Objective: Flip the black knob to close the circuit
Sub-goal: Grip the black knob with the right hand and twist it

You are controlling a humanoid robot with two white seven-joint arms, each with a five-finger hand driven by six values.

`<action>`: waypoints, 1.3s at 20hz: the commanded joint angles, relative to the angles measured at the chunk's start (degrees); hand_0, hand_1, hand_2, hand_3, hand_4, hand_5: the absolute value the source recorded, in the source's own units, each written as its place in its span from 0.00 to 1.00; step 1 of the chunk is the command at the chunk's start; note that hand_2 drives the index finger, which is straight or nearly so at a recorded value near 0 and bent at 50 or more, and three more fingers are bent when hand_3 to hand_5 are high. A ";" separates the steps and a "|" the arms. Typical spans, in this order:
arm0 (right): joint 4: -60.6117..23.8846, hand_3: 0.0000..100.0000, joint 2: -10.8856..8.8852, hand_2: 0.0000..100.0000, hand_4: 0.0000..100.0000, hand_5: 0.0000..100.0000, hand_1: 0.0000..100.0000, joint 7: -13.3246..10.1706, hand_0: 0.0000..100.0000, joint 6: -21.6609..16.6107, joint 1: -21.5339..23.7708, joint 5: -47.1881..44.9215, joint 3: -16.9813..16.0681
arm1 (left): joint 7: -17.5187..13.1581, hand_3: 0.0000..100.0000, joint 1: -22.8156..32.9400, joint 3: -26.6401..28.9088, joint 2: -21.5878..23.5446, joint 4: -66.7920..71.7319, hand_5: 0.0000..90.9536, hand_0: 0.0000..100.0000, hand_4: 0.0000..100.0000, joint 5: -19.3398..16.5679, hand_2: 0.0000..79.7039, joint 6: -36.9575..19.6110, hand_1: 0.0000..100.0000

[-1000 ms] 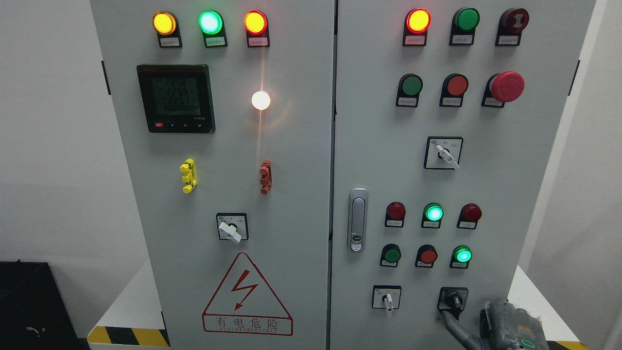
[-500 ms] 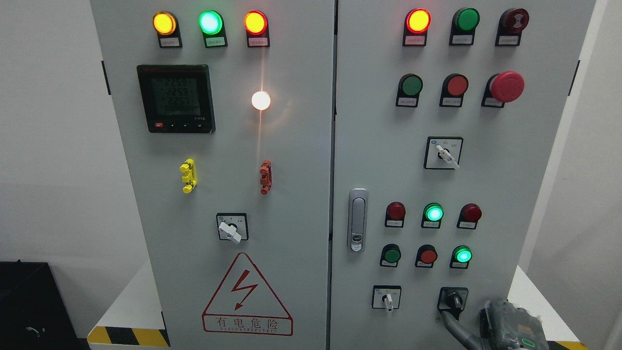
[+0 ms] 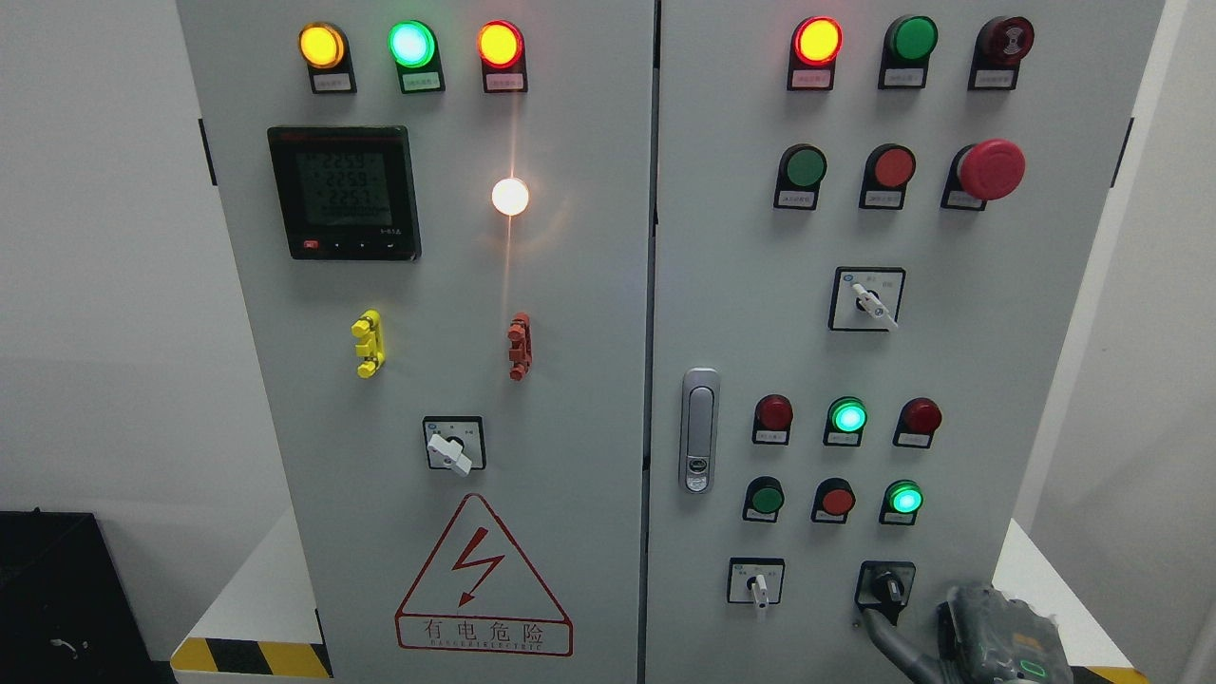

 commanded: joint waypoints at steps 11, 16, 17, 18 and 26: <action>0.19 1.00 0.01 0.93 0.97 0.98 0.00 0.20 0.00 -0.35 -0.47 -0.07 -4.52 | 0.04 0.00 0.00 0.00 0.00 0.00 0.00 0.12 0.00 0.00 0.00 0.00 0.56; 0.10 1.00 0.01 0.92 0.97 0.98 0.00 0.12 0.00 -0.62 -1.00 -0.24 -4.96 | 0.04 0.00 0.00 0.00 0.00 0.00 0.00 0.12 0.00 0.00 0.00 0.00 0.56; 0.10 1.00 0.01 0.92 0.97 0.98 0.00 0.12 0.00 -0.62 -1.09 -0.25 -4.96 | 0.04 0.00 0.00 0.00 0.00 0.00 0.00 0.12 0.00 0.00 0.00 0.00 0.56; 0.10 1.00 -0.07 0.93 0.97 0.98 0.00 0.12 0.00 -0.62 -1.26 -0.33 -4.96 | 0.04 0.00 0.00 0.00 0.00 0.00 0.00 0.12 0.00 0.00 0.00 0.00 0.56; 0.02 1.00 0.01 0.92 0.97 0.98 0.00 0.20 0.00 -0.62 -1.53 -0.42 -5.13 | 0.04 0.00 0.00 0.00 0.00 0.00 0.00 0.12 0.00 0.00 0.00 0.00 0.56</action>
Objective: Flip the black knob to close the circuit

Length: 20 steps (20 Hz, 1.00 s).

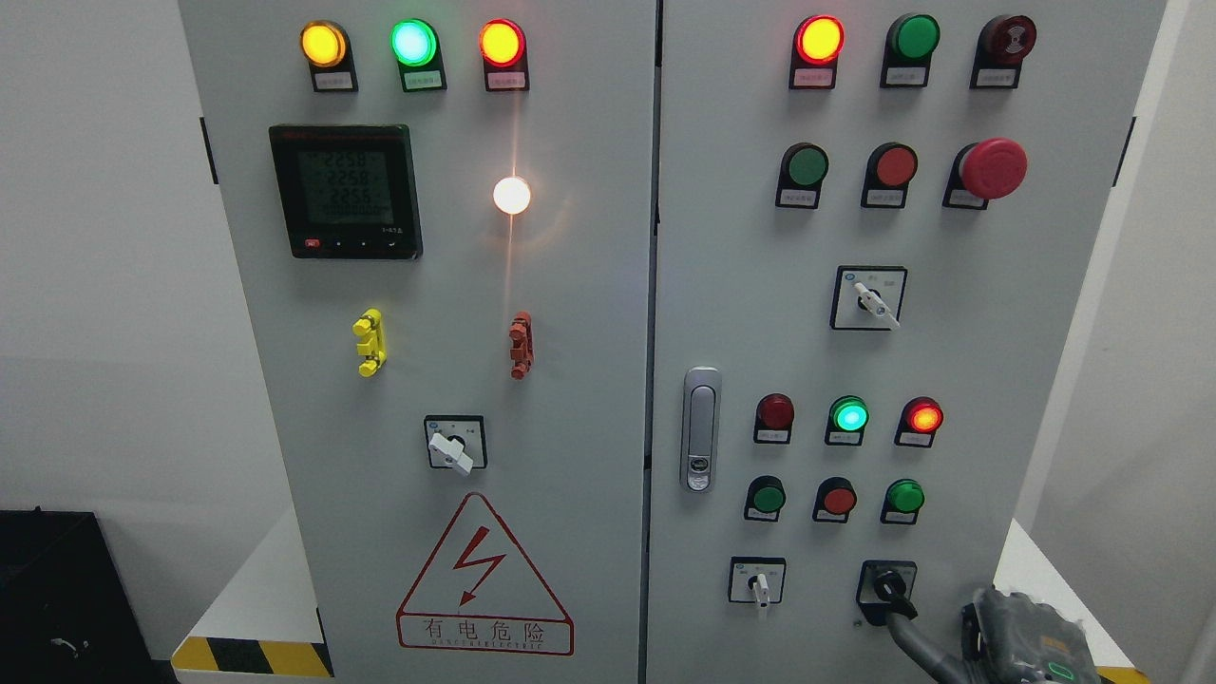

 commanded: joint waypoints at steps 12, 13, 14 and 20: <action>-0.59 1.00 0.00 0.92 0.97 0.97 0.00 -0.23 0.00 0.20 -0.34 -0.50 -0.31 | 0.04 0.00 0.00 0.00 0.00 0.00 0.00 0.12 0.00 0.00 0.00 0.00 0.56; -0.59 1.00 0.00 0.92 0.97 0.97 0.00 -0.23 0.00 0.20 -0.34 -0.51 -0.22 | 0.04 0.00 0.00 0.00 0.00 0.00 0.00 0.12 0.00 0.00 0.00 0.00 0.56; -0.59 1.00 0.00 0.92 0.97 0.97 0.00 -0.23 0.00 0.20 -0.34 -0.59 -0.05 | 0.04 0.00 0.00 0.00 0.00 0.00 0.00 0.12 0.00 0.00 0.00 0.00 0.56; -0.59 1.00 0.18 0.92 0.97 0.97 0.00 -0.93 0.00 0.29 0.01 -0.59 2.41 | 0.04 0.00 0.00 0.00 0.00 0.00 0.00 0.12 0.00 0.00 0.00 0.00 0.56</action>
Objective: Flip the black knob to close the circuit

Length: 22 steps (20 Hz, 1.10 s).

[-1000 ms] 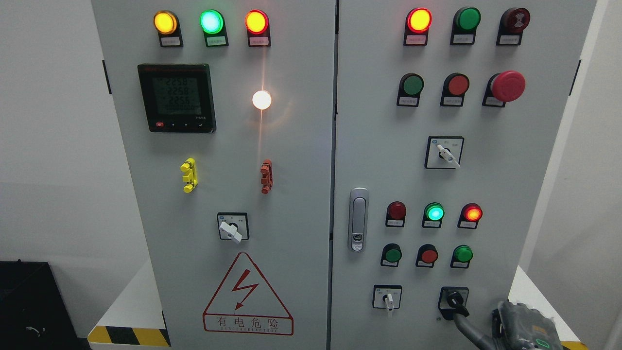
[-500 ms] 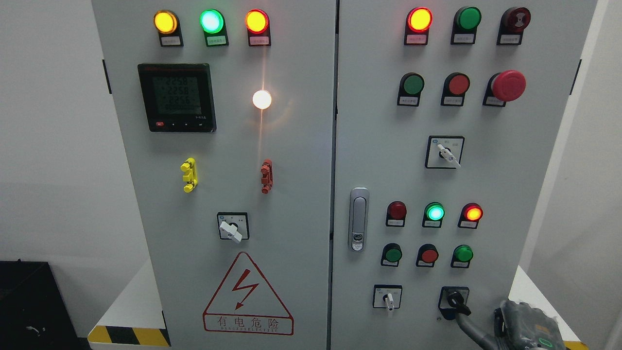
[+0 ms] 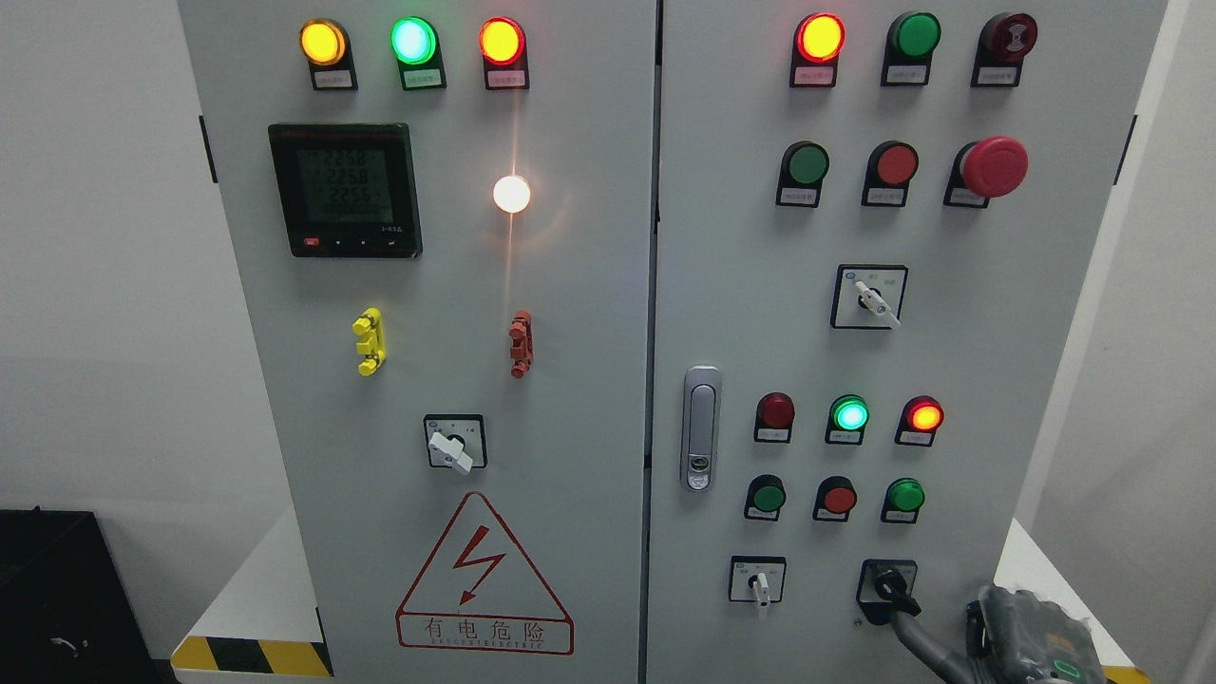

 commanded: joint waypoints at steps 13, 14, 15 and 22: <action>-1.45 1.00 0.06 0.92 0.97 0.97 0.00 -3.29 0.00 -0.17 4.25 -2.37 7.35 | 0.04 0.00 0.00 0.00 0.00 0.00 0.00 0.12 0.00 0.00 0.00 0.00 0.56; -1.45 1.00 0.14 0.92 0.97 0.97 0.00 -3.81 0.00 -0.25 4.34 -2.37 7.70 | 0.04 0.00 0.00 0.00 0.00 0.00 0.00 0.12 0.00 0.00 0.00 0.00 0.56; -1.45 1.00 0.14 0.92 0.97 0.97 0.00 -4.95 0.00 -0.43 4.34 -2.37 7.87 | 0.04 0.00 0.00 0.00 0.00 0.00 0.00 0.12 0.00 0.00 0.00 0.00 0.56; -6.09 1.00 0.05 0.82 0.89 0.88 0.00 -6.98 0.00 -2.80 8.64 -10.96 9.19 | 0.04 0.00 0.00 0.00 0.00 0.00 0.00 0.12 0.00 0.00 0.00 0.00 0.56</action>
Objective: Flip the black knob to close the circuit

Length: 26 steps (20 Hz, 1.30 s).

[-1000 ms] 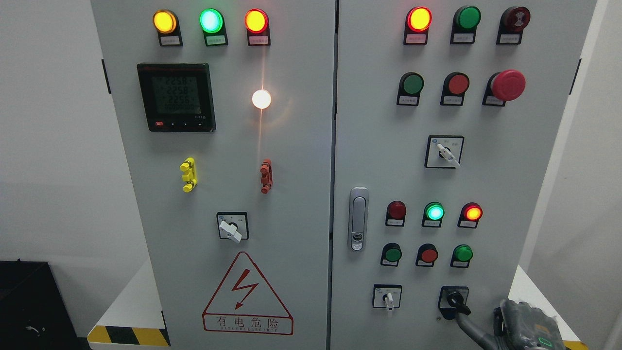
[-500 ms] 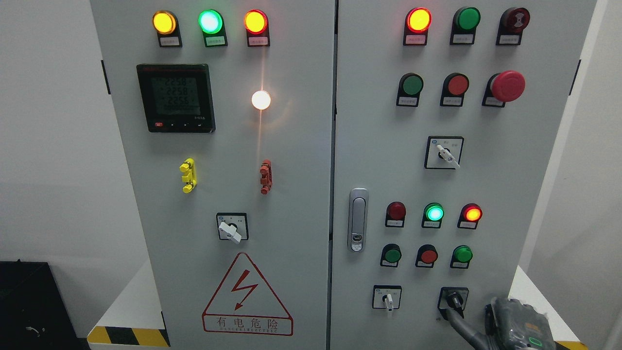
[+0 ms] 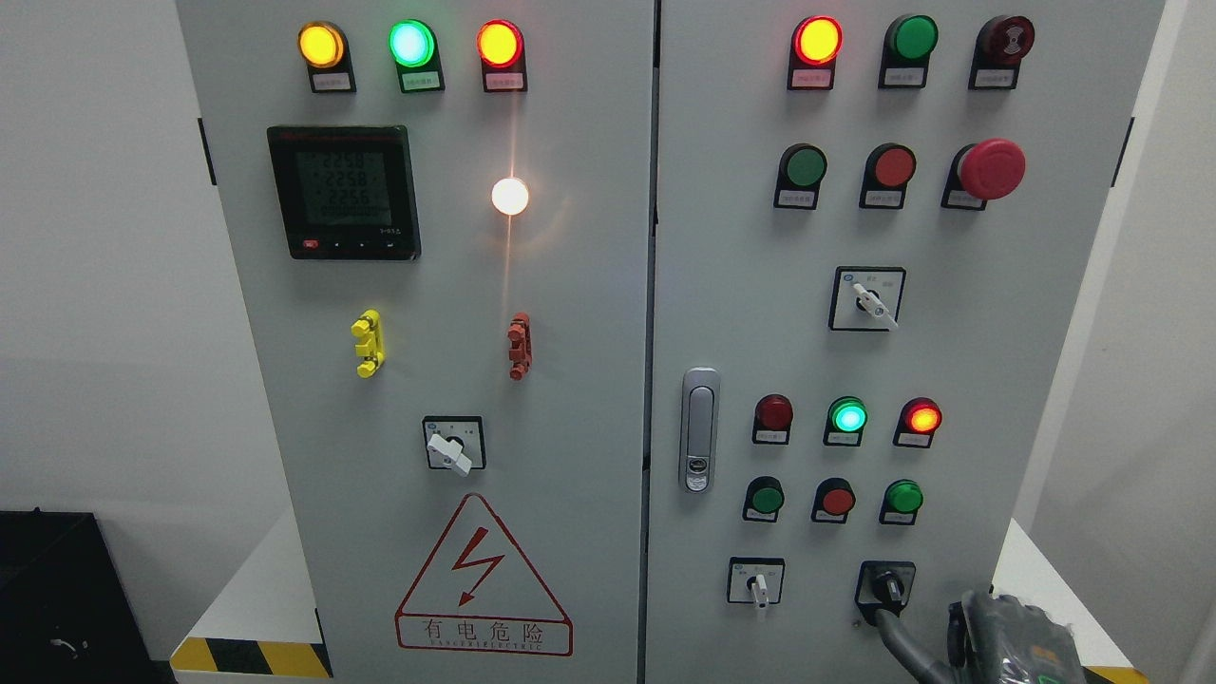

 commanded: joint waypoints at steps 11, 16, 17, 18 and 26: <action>-9.60 0.59 -0.38 0.35 0.57 0.49 0.02 -5.40 0.00 -1.68 16.89 -36.84 9.63 | 0.04 0.00 0.00 0.00 0.00 0.01 0.00 0.12 0.00 0.00 0.00 0.00 0.56; -12.94 0.22 -0.65 0.09 0.22 0.20 0.02 -5.58 0.00 -1.50 22.08 -59.44 10.68 | 0.04 0.00 0.00 0.00 0.00 0.01 0.00 0.12 0.00 0.00 0.00 0.00 0.56; -13.12 0.18 -0.74 0.05 0.19 0.14 0.01 -5.75 0.00 -1.50 22.96 -62.87 10.95 | 0.04 0.00 0.00 0.00 0.00 0.01 0.00 0.12 0.00 0.00 0.00 0.00 0.56; -13.21 0.14 -0.74 0.01 0.15 0.09 0.01 -6.45 0.00 -1.76 23.75 -65.86 11.04 | 0.04 0.00 0.00 0.00 0.00 0.01 0.00 0.12 0.00 0.00 0.00 0.00 0.56; -13.83 0.00 -1.18 0.00 0.00 0.00 0.00 -6.55 0.00 -9.06 29.73 -85.65 12.36 | 0.04 0.00 0.00 0.00 0.00 0.01 0.00 0.12 0.00 0.00 0.00 0.00 0.56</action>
